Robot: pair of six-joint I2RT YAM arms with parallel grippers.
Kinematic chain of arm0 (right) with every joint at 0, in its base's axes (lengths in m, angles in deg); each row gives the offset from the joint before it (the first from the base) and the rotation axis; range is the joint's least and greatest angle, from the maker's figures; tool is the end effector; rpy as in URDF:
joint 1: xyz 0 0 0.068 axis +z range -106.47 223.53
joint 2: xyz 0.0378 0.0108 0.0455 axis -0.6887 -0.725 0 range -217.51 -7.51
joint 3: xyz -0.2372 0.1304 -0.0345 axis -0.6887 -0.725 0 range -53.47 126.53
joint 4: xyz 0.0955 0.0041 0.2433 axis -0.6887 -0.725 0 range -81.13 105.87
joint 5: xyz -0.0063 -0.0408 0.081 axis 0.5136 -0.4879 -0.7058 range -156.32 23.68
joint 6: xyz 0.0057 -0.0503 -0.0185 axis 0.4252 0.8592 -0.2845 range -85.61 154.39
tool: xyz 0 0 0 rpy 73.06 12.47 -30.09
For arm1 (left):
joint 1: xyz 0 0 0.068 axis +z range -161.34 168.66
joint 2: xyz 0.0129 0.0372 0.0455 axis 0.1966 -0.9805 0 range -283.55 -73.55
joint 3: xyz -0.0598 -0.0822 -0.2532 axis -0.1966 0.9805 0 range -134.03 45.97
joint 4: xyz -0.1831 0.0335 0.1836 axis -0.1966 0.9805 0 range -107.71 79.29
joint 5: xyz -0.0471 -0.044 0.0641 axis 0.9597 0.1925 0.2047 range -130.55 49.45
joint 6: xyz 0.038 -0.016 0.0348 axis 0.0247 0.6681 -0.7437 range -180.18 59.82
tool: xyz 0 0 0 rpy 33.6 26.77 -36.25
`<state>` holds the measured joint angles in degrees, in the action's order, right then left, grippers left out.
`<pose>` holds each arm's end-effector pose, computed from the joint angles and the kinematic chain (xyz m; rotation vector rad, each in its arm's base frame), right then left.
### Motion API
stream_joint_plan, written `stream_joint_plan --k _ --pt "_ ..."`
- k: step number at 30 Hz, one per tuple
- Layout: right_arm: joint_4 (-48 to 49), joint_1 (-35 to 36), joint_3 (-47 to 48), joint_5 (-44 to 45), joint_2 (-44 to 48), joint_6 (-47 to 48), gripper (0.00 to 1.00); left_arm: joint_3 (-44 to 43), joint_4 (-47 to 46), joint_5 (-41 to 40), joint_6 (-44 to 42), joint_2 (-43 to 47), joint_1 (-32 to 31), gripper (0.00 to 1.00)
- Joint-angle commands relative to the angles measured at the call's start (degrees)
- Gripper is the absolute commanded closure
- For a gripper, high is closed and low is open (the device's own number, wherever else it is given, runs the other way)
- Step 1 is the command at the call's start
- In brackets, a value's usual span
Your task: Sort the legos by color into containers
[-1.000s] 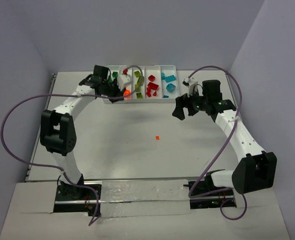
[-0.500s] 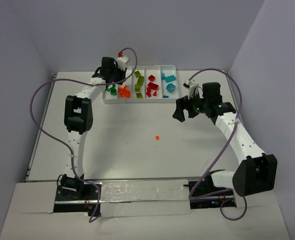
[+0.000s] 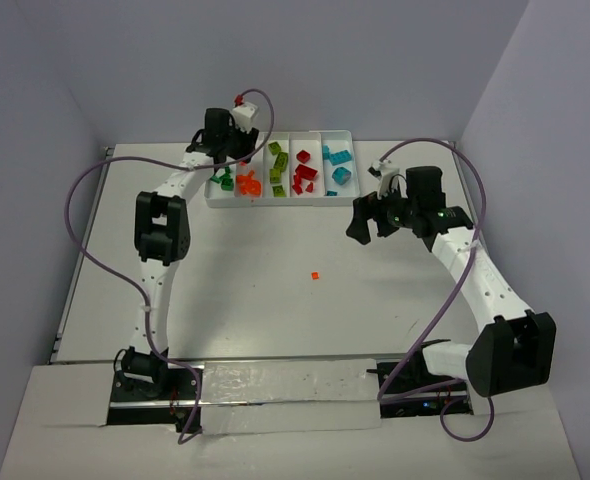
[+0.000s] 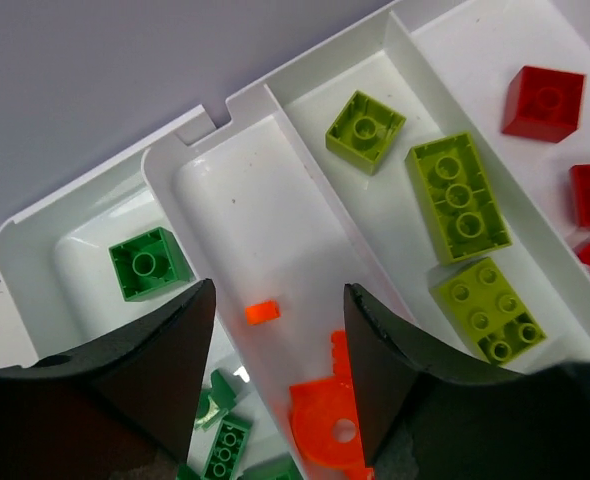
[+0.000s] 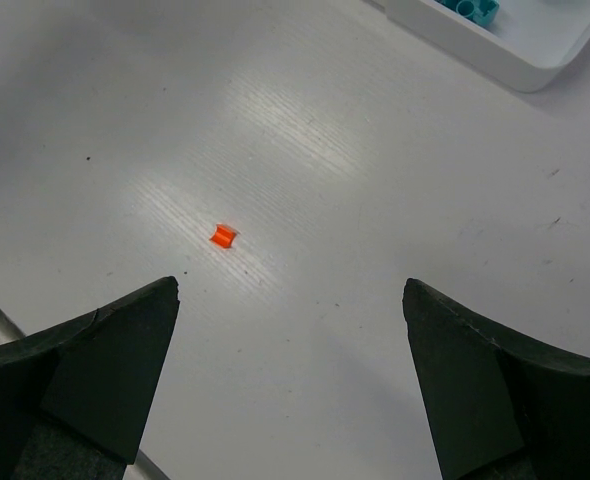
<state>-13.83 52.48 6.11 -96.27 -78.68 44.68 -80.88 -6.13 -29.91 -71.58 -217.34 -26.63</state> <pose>0.2595 0.0587 0.3038 -0.6375 2.1491 0.5835 0.5583 -0.1594 0.2035 0.5877 1.9821 -0.2339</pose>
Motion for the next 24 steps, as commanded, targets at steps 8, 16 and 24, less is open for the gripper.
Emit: stream_joint_plan --k 8,16,24 --pt "2.0 -2.8 -0.9 5.5 4.6 -0.5 0.00 32.0 5.8 15.0 -6.5 35.4 -10.1 0.45" --pt "0.0 -12.1 1.2 5.5 1.9 -0.8 0.00 51.2 7.8 19.0 -9.0 42.1 -27.3 0.42" --pt "-1.7 -20.2 4.1 3.6 1.8 -2.4 0.00 47.2 8.2 10.5 -5.2 32.3 -34.7 0.38"
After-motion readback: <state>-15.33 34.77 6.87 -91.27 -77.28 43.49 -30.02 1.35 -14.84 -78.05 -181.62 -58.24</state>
